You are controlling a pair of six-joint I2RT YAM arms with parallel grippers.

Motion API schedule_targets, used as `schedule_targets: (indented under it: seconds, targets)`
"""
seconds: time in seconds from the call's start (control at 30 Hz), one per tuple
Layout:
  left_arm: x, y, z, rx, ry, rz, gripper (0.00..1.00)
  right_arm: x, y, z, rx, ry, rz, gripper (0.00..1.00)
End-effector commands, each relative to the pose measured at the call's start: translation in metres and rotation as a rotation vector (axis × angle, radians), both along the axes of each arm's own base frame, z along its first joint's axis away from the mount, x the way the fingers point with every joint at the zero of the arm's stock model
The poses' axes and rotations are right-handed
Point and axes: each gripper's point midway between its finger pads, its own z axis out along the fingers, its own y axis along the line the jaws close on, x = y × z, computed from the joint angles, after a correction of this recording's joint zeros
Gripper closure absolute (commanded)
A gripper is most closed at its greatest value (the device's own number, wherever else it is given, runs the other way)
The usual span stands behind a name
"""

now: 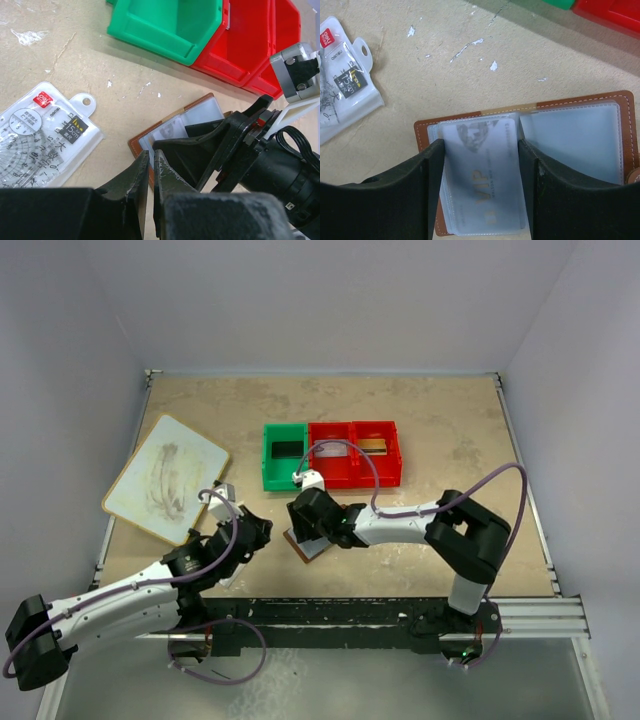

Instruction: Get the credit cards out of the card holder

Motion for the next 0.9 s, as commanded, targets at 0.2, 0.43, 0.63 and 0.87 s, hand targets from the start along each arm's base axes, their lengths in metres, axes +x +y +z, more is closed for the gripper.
schedule_targets:
  seconds: [0.2, 0.43, 0.63, 0.87]
  targets:
    - [0.005, -0.014, 0.020, -0.036, -0.030, -0.028, 0.93, -0.038, -0.004, -0.019, 0.132, 0.201, 0.073, 0.45]
    - [-0.004, -0.049, 0.013, -0.083, -0.011, -0.191, 0.92, -0.030, -0.007, -0.006, 0.301, 0.257, 0.044, 0.45]
    - [-0.017, -0.084, 0.000, -0.161, 0.010, -0.360, 0.88, -0.028, -0.010, -0.007, 0.349, 0.291, 0.041, 0.45]
    - [-0.023, -0.097, -0.014, -0.211, 0.033, -0.400, 0.60, -0.028, -0.012, -0.008, 0.358, 0.299, 0.034, 0.45]
